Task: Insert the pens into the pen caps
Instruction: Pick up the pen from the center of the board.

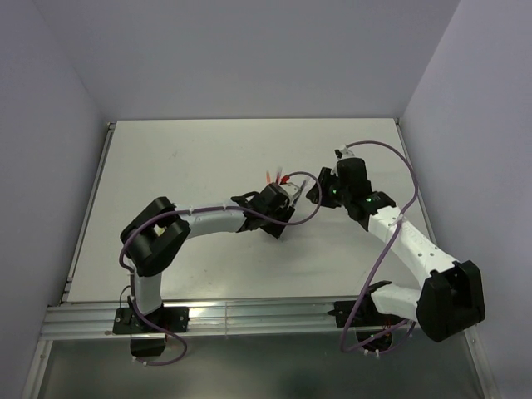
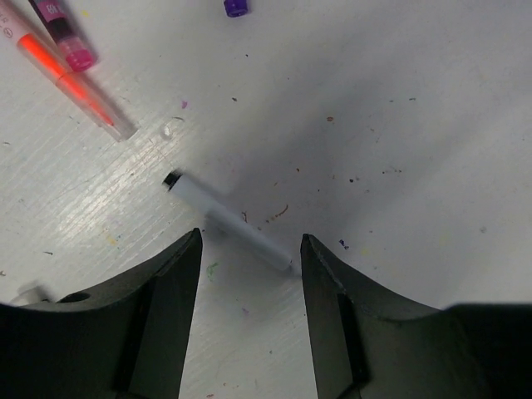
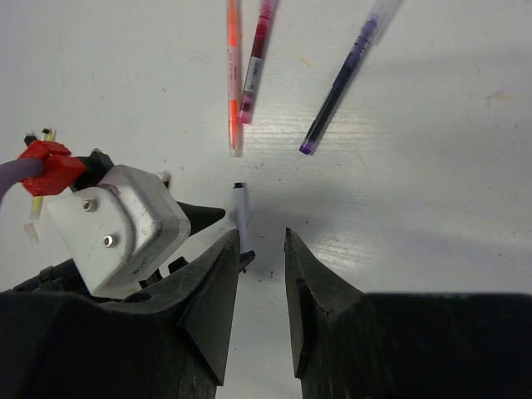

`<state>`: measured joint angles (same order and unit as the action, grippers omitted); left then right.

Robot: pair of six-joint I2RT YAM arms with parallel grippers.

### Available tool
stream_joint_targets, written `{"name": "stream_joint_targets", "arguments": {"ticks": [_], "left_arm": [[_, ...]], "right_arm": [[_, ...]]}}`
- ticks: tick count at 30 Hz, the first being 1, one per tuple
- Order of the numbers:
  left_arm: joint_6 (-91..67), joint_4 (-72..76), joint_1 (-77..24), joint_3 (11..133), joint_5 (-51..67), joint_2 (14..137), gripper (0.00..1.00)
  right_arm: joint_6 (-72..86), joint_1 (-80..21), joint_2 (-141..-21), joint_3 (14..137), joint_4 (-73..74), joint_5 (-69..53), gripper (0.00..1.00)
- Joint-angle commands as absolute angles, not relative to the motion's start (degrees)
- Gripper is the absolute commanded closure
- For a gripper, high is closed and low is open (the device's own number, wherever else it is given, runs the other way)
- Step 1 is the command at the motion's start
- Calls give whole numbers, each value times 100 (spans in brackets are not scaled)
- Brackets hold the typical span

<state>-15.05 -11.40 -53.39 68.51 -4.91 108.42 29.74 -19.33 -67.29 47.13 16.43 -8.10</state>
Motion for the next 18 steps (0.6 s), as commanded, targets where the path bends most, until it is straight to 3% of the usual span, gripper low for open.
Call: {"name": "stream_joint_targets", "arguments": {"ticks": [1,18], "left_arm": [[-1301,-862,-5396,7163,-386,10828,44],[-1722,-1080,-5432,7391,-887,11153,45]], "right_arm": [[2997,-1846,-6601,4614,1573,-870,64],[3006,-1758,-6776,4650,1477,-940,64]]}}
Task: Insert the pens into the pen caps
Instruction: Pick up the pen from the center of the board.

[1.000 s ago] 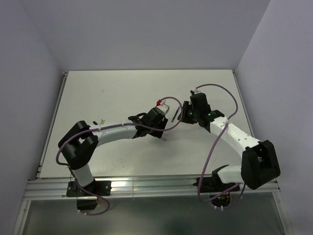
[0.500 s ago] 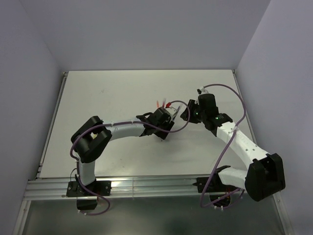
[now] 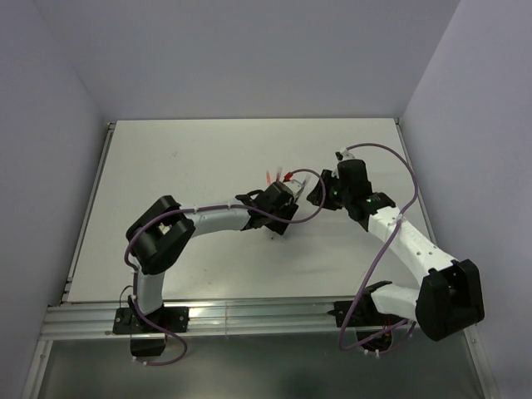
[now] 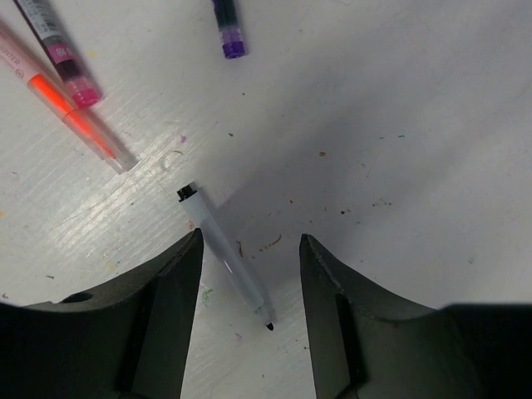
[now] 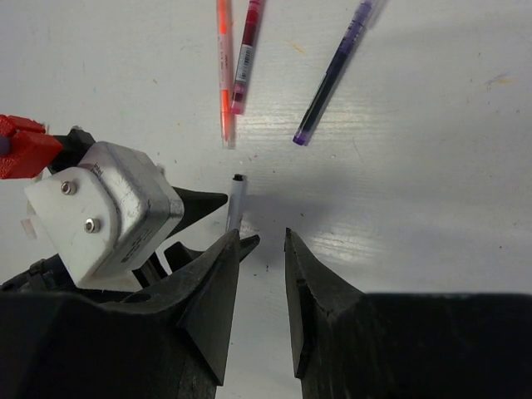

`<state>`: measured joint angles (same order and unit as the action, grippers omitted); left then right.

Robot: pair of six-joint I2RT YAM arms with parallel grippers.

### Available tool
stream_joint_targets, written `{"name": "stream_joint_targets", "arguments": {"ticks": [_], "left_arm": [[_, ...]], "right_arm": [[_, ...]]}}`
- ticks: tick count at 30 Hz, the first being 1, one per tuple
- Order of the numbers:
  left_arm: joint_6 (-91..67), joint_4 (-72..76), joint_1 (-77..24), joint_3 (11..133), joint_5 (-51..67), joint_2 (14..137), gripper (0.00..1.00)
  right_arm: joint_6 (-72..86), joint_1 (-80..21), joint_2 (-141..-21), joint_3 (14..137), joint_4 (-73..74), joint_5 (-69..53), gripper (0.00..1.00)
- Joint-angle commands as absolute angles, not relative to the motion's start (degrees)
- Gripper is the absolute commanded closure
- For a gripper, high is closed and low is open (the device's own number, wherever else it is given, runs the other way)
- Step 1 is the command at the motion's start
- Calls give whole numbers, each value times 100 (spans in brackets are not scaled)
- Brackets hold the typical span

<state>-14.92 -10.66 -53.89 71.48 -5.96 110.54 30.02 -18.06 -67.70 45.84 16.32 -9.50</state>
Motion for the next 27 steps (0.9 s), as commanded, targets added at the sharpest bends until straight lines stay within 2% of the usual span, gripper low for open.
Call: {"name": "stream_joint_targets", "arguments": {"ticks": [1,12,19,27], "left_arm": [[-1749,-1168,-5432,7513,-949,11206,46],[-2100,-1626,-5432,7620,-1389,11461,53],[-2039,-1310,-5440,7216,-862,11224,57],[-1784,-1222,-5458,7435,-361,11426,54]], "right_arm": [[3006,-1758,-6776,4658,1477,-949,64],[2997,-1749,-6689,4553,1450,-923,64],[2997,-1749,-6601,4456,1433,-861,64],[3015,-1714,-6443,4289,1450,-800,65]]}}
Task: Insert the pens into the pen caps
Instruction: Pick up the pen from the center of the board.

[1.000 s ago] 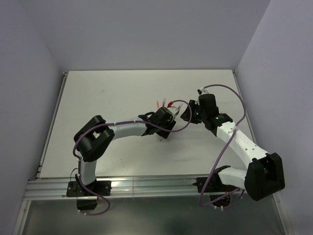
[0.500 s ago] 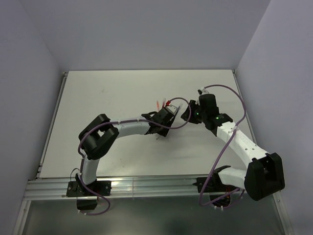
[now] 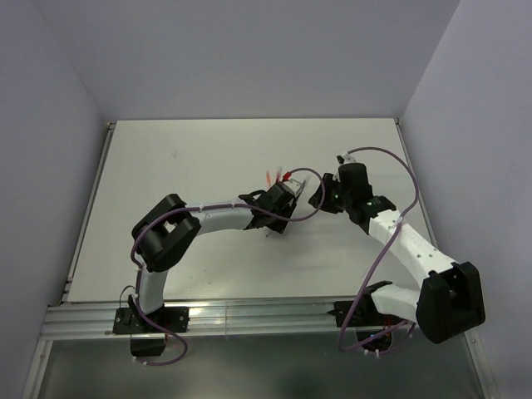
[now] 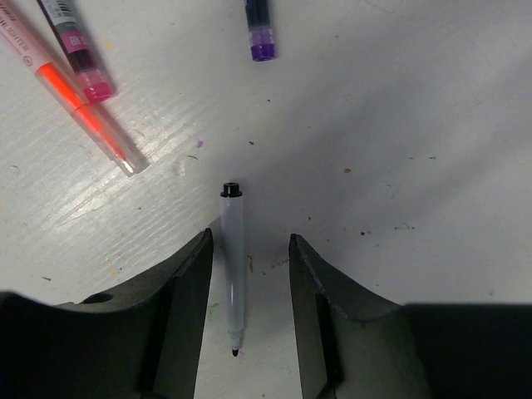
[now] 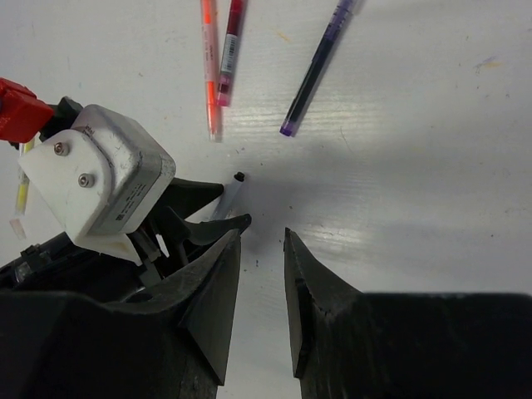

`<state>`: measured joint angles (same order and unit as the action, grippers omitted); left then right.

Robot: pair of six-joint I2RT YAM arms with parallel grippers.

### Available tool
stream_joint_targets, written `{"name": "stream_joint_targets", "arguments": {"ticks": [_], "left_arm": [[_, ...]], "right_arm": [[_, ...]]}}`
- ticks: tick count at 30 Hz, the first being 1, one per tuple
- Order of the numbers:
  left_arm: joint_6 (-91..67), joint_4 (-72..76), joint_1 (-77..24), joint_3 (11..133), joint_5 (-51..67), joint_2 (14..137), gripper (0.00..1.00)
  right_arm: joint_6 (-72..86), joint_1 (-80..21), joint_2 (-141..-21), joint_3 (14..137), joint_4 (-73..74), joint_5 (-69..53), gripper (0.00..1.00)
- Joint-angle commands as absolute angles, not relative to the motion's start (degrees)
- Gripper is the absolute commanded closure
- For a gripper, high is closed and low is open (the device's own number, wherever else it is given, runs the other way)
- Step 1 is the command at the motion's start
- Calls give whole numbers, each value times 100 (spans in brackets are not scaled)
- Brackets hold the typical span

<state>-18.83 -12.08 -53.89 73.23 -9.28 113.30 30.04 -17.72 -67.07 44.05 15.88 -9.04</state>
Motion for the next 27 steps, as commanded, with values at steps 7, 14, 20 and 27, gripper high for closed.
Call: {"name": "stream_joint_targets", "arguments": {"ticks": [7,14,20,27], "left_arm": [[-1758,-1108,-5458,7532,-71,11558,54],[-1828,-984,-5458,7515,123,11558,54],[-1977,-818,-5458,7234,299,11382,55],[-2127,-721,-5458,6944,325,11171,55]], "right_arm": [[2997,-1652,-6240,4166,1538,-747,65],[2979,-1600,-6109,4096,1600,-738,65],[2962,-1582,-6047,4043,1635,-747,65],[2962,-1582,-6003,3990,1643,-747,65]]}}
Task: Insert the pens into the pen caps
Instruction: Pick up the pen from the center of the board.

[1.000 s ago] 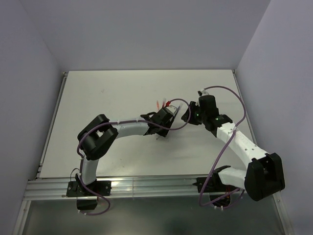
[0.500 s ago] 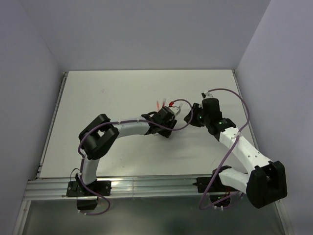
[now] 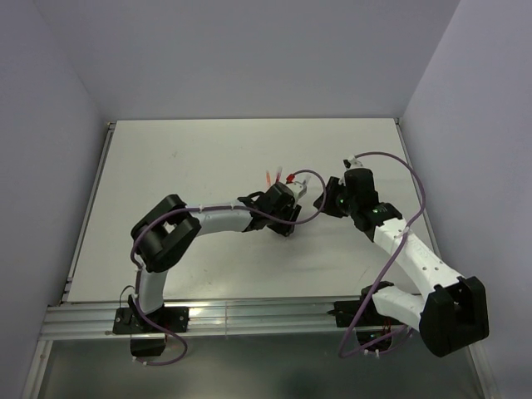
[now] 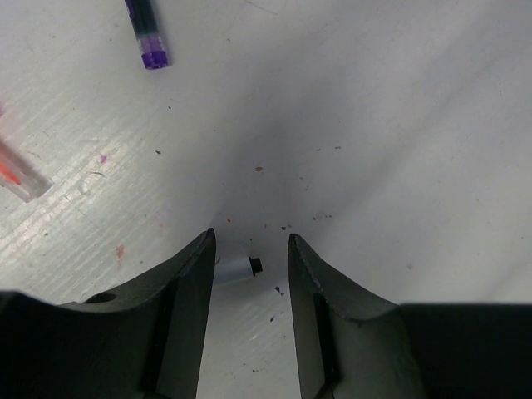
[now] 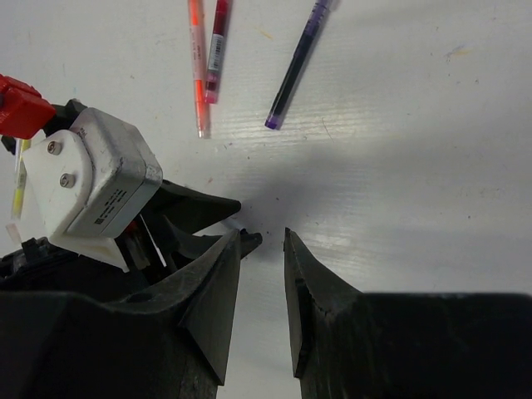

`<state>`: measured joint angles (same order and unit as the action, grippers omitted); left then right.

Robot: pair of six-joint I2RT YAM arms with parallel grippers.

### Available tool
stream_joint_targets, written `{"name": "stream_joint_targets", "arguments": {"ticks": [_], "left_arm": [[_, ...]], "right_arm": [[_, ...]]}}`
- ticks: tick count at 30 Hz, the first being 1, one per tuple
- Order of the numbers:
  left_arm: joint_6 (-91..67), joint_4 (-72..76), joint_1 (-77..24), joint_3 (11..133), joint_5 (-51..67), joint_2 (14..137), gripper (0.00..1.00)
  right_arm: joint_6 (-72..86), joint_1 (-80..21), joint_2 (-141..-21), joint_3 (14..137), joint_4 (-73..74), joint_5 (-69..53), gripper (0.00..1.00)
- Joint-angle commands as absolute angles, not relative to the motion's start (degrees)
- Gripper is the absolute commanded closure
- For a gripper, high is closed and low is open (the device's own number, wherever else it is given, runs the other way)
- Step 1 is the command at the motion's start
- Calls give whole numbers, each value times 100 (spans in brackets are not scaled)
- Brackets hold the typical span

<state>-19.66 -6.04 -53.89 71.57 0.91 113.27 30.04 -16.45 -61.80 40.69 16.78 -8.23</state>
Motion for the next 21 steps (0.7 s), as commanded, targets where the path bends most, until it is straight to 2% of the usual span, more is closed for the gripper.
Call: {"name": "stream_joint_targets", "arguments": {"ticks": [1,21], "left_arm": [[-2127,-703,-5458,6909,343,11136,55],[-2311,-774,-5537,6574,177,10626,55]], "right_arm": [[2953,-1582,-5994,3982,1635,-747,65],[3006,-1582,-5906,3876,1600,-738,65]]}}
